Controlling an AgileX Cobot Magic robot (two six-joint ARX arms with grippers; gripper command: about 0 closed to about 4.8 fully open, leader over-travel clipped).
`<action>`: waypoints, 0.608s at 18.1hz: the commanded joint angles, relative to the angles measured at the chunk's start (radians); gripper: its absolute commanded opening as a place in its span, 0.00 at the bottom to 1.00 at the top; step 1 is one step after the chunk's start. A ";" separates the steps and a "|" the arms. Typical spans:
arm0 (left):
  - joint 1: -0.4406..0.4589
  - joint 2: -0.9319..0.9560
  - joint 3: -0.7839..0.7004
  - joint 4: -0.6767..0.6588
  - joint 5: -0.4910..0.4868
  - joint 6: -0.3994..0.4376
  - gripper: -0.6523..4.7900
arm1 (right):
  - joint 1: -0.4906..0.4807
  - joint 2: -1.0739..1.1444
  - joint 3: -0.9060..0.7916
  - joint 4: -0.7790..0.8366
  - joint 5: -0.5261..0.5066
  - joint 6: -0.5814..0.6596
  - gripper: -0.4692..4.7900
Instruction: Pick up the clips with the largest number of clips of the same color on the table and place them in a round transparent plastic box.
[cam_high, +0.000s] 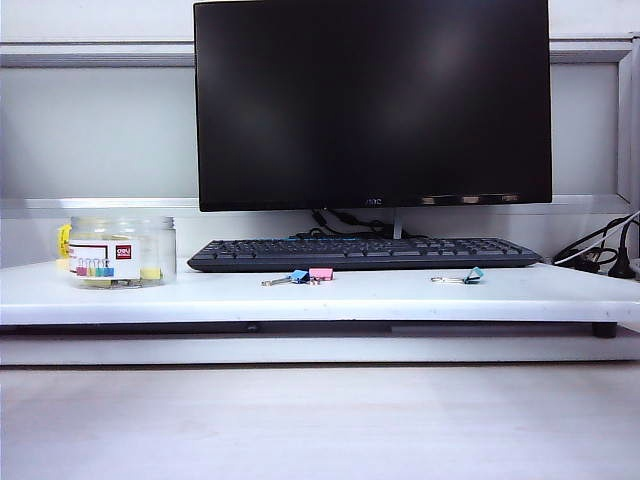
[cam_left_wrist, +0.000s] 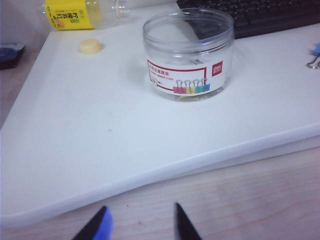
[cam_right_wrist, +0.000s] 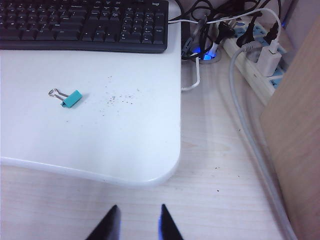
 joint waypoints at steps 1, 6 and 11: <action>0.000 -0.003 -0.008 -0.008 0.007 0.000 0.44 | 0.001 -0.001 0.005 0.018 0.003 0.004 0.29; 0.000 -0.003 -0.008 -0.008 0.006 0.000 0.44 | 0.001 -0.002 -0.016 0.096 0.018 -0.008 0.29; 0.000 -0.003 -0.008 -0.008 0.004 0.000 0.44 | 0.001 -0.067 -0.159 0.342 -0.016 0.006 0.29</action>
